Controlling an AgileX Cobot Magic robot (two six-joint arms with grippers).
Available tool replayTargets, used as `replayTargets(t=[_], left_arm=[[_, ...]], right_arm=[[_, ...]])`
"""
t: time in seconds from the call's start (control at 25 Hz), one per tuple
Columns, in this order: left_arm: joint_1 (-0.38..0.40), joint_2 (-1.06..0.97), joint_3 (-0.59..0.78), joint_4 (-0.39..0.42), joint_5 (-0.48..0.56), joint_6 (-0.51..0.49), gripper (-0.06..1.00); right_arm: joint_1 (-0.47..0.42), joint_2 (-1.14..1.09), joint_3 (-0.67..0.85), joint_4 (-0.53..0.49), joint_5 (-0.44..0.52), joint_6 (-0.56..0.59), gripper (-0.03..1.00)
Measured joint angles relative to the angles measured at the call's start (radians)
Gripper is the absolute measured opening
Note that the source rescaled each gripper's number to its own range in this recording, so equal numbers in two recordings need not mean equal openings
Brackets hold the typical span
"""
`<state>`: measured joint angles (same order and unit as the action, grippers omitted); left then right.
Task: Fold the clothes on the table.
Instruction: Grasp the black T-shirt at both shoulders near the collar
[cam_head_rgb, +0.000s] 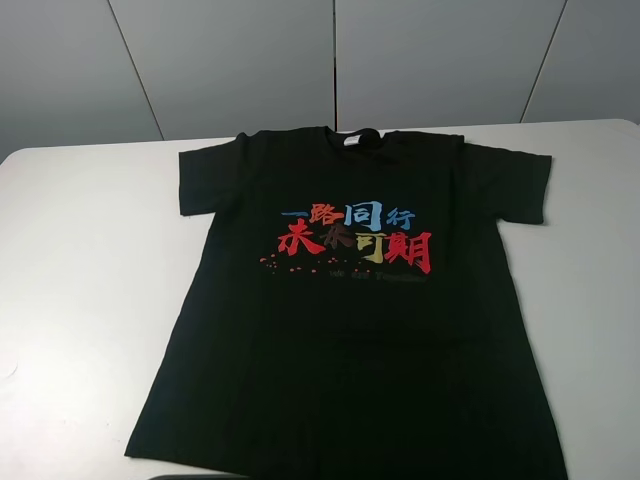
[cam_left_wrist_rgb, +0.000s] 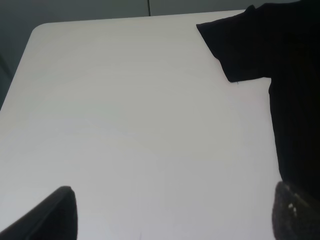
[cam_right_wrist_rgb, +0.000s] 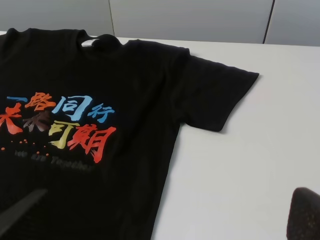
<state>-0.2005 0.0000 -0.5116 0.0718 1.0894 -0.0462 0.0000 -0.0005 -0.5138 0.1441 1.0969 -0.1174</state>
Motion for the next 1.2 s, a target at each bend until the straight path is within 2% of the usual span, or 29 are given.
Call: replayTargets(t=[1.0, 1.2], left_arm=[[0.0, 0.0, 0.0, 0.002, 0.0, 0.0, 1.0], [0.0, 0.007, -0.013, 0.01, -0.041, 0.0, 1.0]], right_arm=[[0.0, 0.0, 0.0, 0.027, 0.0, 0.0, 1.0], [0.0, 0.0, 0.0, 0.051, -0.002, 0.0, 1.0]])
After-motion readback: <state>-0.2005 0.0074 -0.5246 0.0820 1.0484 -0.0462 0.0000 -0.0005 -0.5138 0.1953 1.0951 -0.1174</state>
